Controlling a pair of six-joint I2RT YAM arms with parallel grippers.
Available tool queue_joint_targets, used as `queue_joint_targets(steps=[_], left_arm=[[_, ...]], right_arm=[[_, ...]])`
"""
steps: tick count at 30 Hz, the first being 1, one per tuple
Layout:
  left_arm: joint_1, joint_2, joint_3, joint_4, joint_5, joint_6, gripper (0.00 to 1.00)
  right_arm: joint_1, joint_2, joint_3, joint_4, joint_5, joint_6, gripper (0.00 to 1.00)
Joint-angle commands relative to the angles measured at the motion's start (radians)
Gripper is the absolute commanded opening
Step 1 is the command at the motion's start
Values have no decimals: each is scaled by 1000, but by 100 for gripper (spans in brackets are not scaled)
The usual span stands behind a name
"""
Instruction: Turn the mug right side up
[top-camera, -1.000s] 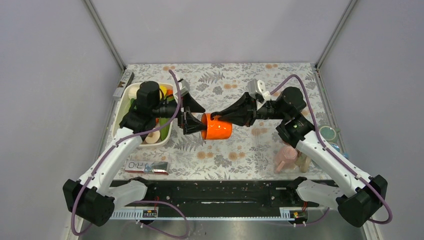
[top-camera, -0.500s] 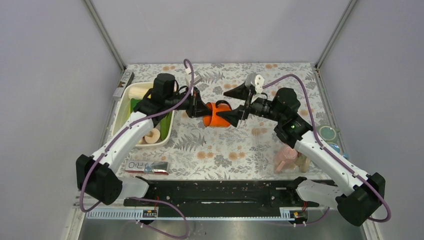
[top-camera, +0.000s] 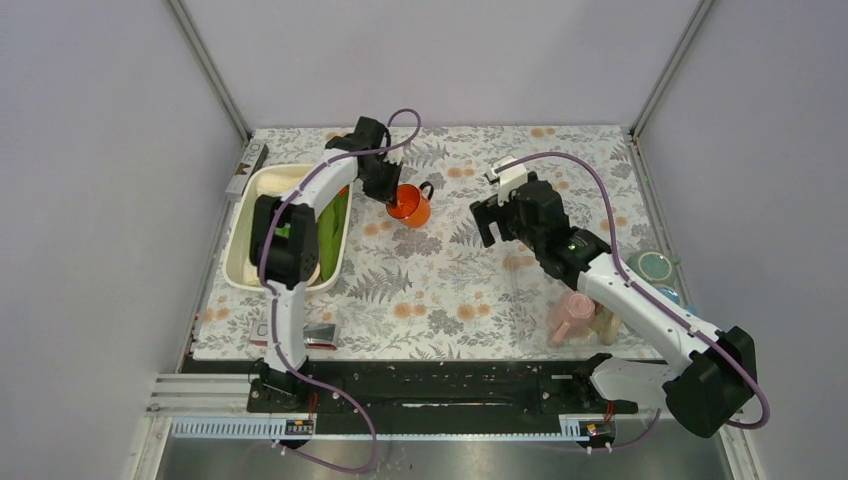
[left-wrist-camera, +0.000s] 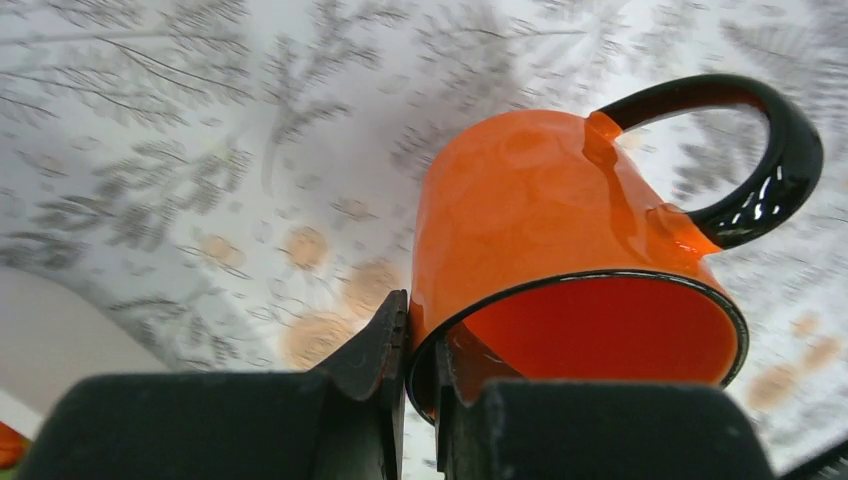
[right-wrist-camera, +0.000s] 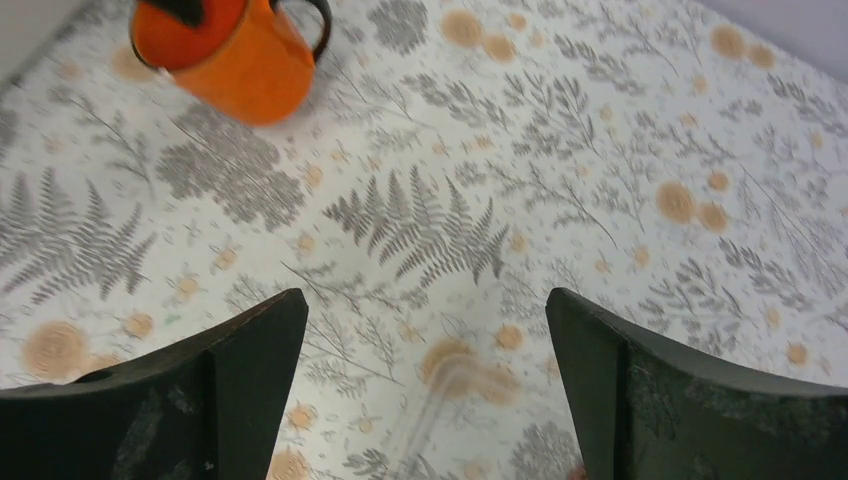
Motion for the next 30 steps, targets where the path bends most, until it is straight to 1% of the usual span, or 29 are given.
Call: queue_joint_targets(steps=[1,5,6,7,9,10,11,13,14,15,17,20,22,24,27,28,30], left_arm=[[-1,90,263,-154,-149,119,0],[3,159,329,-208,-197,167,0],[2,173,342,-222,-204,179,0],[1,187,355,-238,-213,188,2],[2,211,375,-265,-218,213,14],[1,216,381,-275,-221,222,23],[3,215,381,-279,-220,230,29],[2,207,383,-278,-211,239,38],[2,202,385,-278,-204,246,40],[3,195,388,-278,-198,248,43],[2,174,388,-279,-178,254,54],[2,95,349,-275,-115,266,65],[2,16,300,-253,-80,270,70],[3,-76,228,-224,-53,276,74],[2,-248,80,-165,0,287,78],[2,-301,22,-144,22,292,79],[2,-391,-85,-104,60,299,81]], right_arm=[[-6,11,64,-189,147,-45,100],[-26,18,89,-306,167,-67,100],[-36,22,94,-333,150,-87,99],[-45,24,100,-357,124,-116,99],[-59,36,113,-416,60,-189,99],[-60,49,125,-448,32,-226,99],[-59,65,145,-486,-17,-268,99],[-61,101,205,-573,-115,-361,98],[-58,117,230,-614,-162,-404,97],[-52,125,249,-647,-186,-441,98],[-14,125,262,-696,-191,-523,99],[99,81,234,-768,-209,-703,99],[199,49,190,-783,-176,-795,100],[279,32,149,-833,-116,-837,100],[381,28,83,-963,-36,-879,99],[412,30,67,-1000,-2,-874,98],[445,50,58,-1077,68,-810,95]])
